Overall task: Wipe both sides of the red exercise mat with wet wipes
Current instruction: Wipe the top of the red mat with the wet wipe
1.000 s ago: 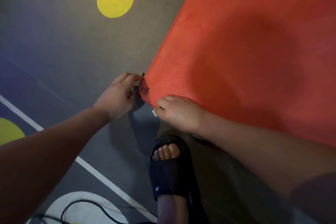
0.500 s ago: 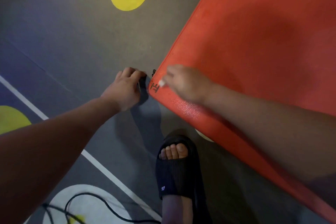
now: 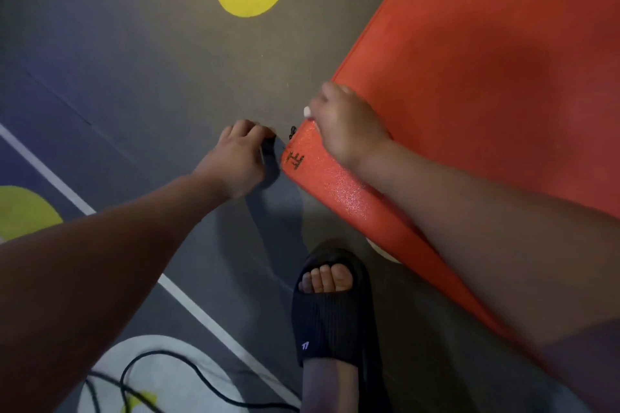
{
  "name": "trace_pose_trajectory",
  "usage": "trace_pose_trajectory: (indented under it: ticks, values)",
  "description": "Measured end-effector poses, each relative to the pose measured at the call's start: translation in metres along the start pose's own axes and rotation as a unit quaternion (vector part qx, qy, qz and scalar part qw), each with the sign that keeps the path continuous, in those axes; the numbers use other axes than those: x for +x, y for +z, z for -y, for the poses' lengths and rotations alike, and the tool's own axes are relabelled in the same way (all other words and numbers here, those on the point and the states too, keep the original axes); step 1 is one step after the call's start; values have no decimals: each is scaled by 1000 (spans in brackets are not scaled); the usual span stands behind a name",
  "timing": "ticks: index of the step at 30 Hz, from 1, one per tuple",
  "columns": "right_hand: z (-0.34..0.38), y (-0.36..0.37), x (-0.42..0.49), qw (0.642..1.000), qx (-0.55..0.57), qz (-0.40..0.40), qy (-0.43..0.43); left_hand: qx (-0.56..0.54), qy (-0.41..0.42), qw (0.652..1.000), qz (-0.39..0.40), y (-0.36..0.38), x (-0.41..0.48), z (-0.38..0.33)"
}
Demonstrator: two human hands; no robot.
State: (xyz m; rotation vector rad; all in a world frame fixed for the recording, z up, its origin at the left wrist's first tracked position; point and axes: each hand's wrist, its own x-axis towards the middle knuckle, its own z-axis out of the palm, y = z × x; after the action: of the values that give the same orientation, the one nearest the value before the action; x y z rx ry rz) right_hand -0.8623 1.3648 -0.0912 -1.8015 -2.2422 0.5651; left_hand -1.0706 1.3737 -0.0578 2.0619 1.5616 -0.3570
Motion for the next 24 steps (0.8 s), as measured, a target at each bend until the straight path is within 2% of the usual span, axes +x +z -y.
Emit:
trace_pose_trajectory:
  ticks: [2, 5, 7, 8, 9, 11, 12, 14, 16, 17, 19, 21, 22, 24]
  values:
    - [14, 2, -4, 1000, -8, -1, 22, -14, -5, 1000, -1, -4, 1, 1]
    - [51, 13, -47, 987, 13, 101, -126, -19, -23, 999, -12, -4, 1, -2]
    - [43, 8, -65, 970, 30, 135, -199, -32, -25, 999, -21, -4, 0, -8]
    - [29, 5, -64, 969, 23, 132, -209, -38, -16, 999, -22, -5, 0, -12]
    - [12, 3, -61, 974, 18, 96, -207, -45, -5, 999, -24, -5, 2, -15]
    - [-19, -5, -51, 993, 21, 10, -116, -56, -1, 998, -24, -6, 6, -21]
    - [-25, -6, -53, 996, 25, -2, -89, -57, -8, 998, -24, -7, 8, -25]
    - [-17, -9, -73, 990, 34, 8, -136, -60, -11, 998, -30, -7, 15, -30]
    - [-3, -12, -99, 980, 55, 81, -175, -66, -7, 997, -39, -5, 23, -35]
    - [-2, -14, -108, 975, 60, 92, -192, -69, 0, 997, -44, -3, 27, -38]
    - [-22, -16, -101, 972, 41, 47, -228, -67, 20, 996, -50, -3, 32, -48]
    - [-55, -24, -77, 980, 14, 29, -195, -53, 48, 996, -47, -5, 32, -59]
    - [-75, -29, -64, 987, -1, -22, -160, -46, 66, 996, -45, -6, 31, -64]
    - [-112, -47, -44, 994, -14, -103, -20, -38, 100, 993, -41, -7, 29, -74]
